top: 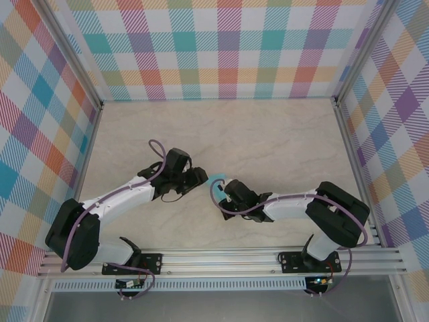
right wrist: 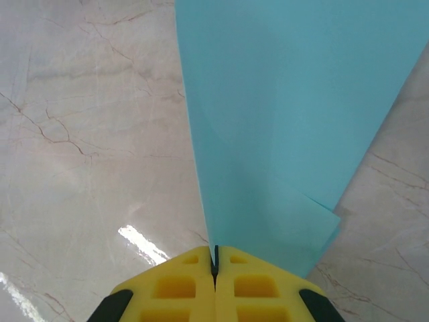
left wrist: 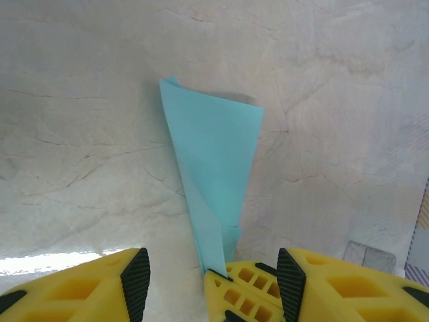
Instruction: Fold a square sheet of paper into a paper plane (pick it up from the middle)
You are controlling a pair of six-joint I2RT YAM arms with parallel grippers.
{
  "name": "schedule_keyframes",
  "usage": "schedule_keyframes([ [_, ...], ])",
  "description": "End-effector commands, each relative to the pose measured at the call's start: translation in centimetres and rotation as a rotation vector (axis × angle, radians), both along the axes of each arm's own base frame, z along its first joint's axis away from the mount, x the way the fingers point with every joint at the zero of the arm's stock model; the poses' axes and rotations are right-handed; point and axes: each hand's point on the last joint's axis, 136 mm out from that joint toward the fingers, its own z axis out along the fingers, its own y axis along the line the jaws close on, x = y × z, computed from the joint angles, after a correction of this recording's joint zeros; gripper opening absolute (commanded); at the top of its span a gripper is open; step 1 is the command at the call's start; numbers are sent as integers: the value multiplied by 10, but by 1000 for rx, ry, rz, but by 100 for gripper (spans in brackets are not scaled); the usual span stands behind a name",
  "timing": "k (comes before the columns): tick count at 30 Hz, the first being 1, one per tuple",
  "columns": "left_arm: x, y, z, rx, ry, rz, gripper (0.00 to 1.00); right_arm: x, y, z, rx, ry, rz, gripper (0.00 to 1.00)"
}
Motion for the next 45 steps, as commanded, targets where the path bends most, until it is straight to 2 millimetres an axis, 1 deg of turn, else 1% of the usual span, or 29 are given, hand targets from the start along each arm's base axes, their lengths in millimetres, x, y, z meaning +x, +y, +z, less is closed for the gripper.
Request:
schedule_keyframes([
  [1, 1, 2, -4, -17, 7, 17, 55, -7, 6, 2, 136, 100, -29, 3],
  [6, 0, 3, -5, -23, 4, 21, 55, -4, 2, 4, 232, 160, -83, 3],
  [13, -1, 0, -8, -41, -1, 14, 54, 0, 2, 14, 373, 242, -109, 3],
  [15, -1, -2, -9, -50, -1, 8, 52, 1, 3, 15, 412, 275, -109, 3],
  [17, -1, -4, -9, -61, -2, 1, 49, 1, 1, 13, 434, 316, -125, 3],
  [18, -2, -4, -10, -64, -3, -4, 48, 3, 3, 17, 464, 319, -119, 3],
  [23, -3, -9, -11, -91, -8, -26, 40, 5, -3, 5, 467, 405, -173, 3],
  [30, -2, -20, -17, -135, -3, -62, 34, 3, -6, -3, 493, 488, -216, 4],
  [33, -2, -27, -21, -159, 5, -84, 33, 3, -6, -3, 521, 521, -229, 4],
  [38, 1, -41, -20, -217, -13, -129, 32, 2, -9, -11, 518, 580, -281, 4],
  [45, 10, -60, -22, -284, -28, -179, 32, 2, -17, -16, 499, 581, -327, 5],
])
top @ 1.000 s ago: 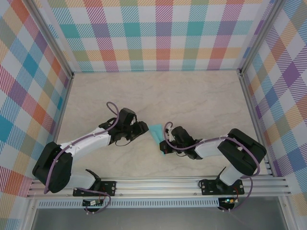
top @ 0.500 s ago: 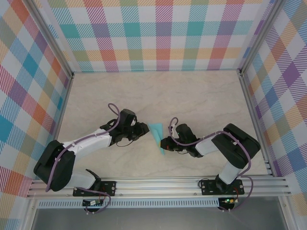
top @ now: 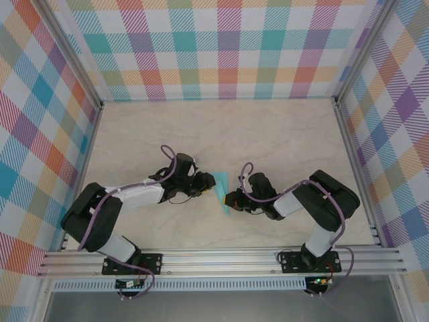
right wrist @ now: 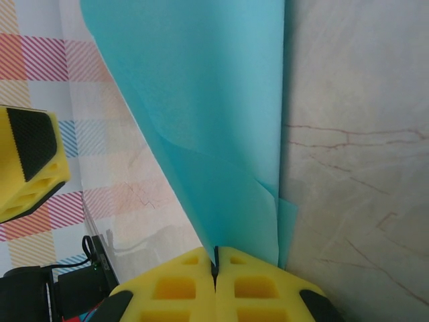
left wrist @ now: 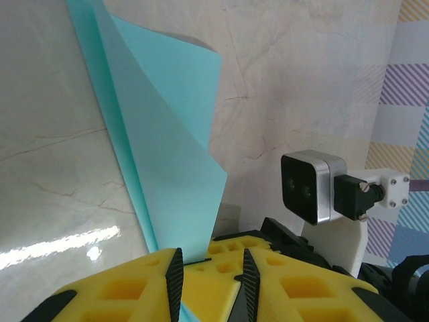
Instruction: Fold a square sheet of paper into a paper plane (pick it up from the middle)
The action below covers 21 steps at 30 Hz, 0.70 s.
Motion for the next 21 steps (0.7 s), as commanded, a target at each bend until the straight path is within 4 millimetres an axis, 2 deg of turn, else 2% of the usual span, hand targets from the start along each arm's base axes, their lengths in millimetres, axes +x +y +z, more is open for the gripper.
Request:
schedule_keyframes([
  [1, 8, -14, 6, -64, -34, -35, 32, -9, -12, -18, -49, 64, -24, 5],
  [11, 14, -34, -4, -113, -23, -73, 31, -10, -13, -21, -59, 70, -29, 6],
  [21, 12, -32, -36, -60, 31, -71, 30, -8, -13, -15, -69, 62, -31, 10],
])
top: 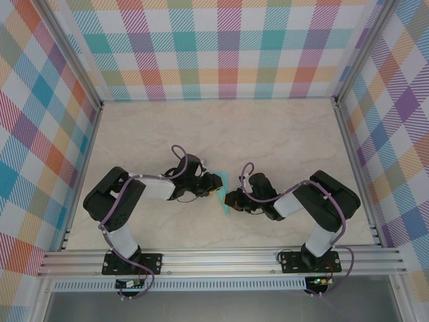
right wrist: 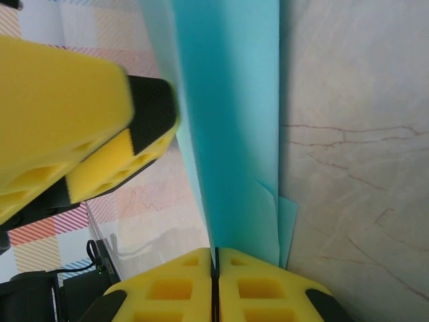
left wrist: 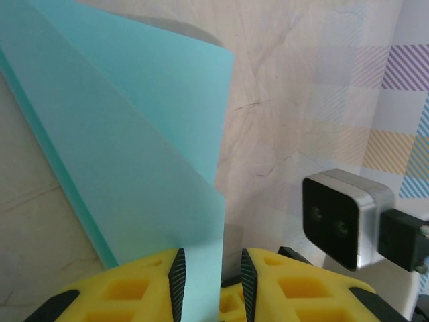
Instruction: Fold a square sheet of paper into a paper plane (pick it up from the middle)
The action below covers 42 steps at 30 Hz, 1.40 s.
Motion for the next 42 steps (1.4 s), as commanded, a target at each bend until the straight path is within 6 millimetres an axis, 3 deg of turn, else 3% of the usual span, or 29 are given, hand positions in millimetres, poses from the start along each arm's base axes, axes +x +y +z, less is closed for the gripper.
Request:
schedule_keyframes([
  [1, 1, -4, -4, 1, 0, -12, 30, -8, -11, -14, -69, 50, -9, 10],
  [8, -3, -4, -18, 24, 25, -24, 30, -6, -10, -1, -64, 43, -9, 17],
  [17, -5, -8, -17, 24, 17, -50, 30, 3, -7, 21, -96, -2, 4, 26],
  [21, -6, -10, -17, 22, 18, -59, 30, 8, -1, 22, -111, 3, 21, 27],
  [30, -5, -12, -9, 19, 6, -66, 30, 9, -9, 5, -166, 51, -23, 22],
  [36, -5, -12, -7, 20, 3, -67, 30, 5, -11, 2, -173, 73, -22, 12],
  [42, 1, -16, 20, -18, -46, -62, 35, -2, -20, -12, -156, 109, -72, 5],
])
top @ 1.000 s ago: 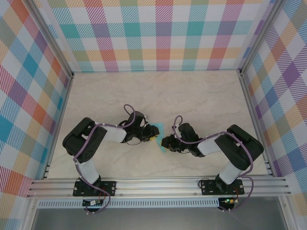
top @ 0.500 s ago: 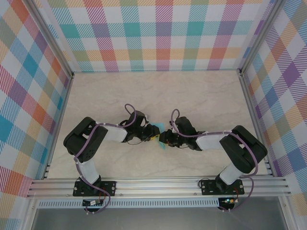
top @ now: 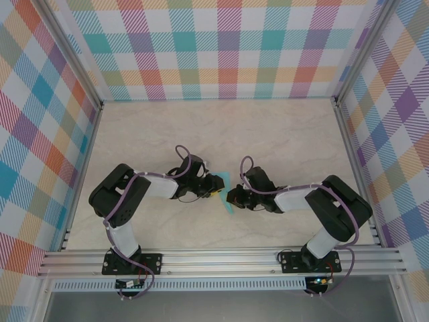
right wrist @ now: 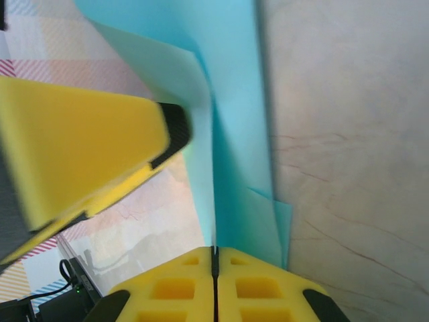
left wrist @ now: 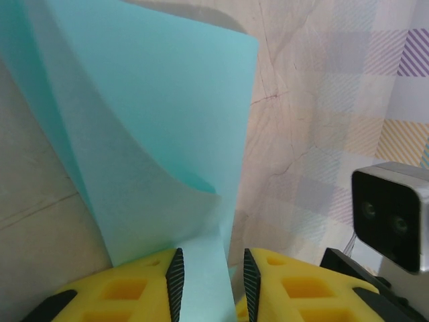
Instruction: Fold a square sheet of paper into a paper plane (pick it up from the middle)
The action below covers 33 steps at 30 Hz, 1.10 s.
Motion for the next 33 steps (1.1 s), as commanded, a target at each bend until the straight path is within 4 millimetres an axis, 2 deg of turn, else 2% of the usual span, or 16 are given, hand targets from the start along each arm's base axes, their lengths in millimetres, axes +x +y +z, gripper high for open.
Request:
schedule_keyframes([
  [1, 7, -7, 36, -37, -72, -11, 37, -7, -8, -14, 2, 42, -41, 5],
  [5, 12, -4, 64, -32, -145, 2, 44, -8, -12, -15, 36, 57, -83, 3],
  [10, 11, 5, 74, -23, -185, 27, 48, -7, -14, -14, 82, 79, -121, 2],
  [15, 6, 2, 69, -40, -174, 7, 48, -4, -15, -12, 144, 112, -166, 2],
  [22, 0, -22, 56, -79, -144, -81, 48, -6, -15, -19, 152, 162, -186, 2],
  [33, 6, -34, 26, -70, -104, -90, 47, -9, -20, -27, 127, 198, -208, 2],
])
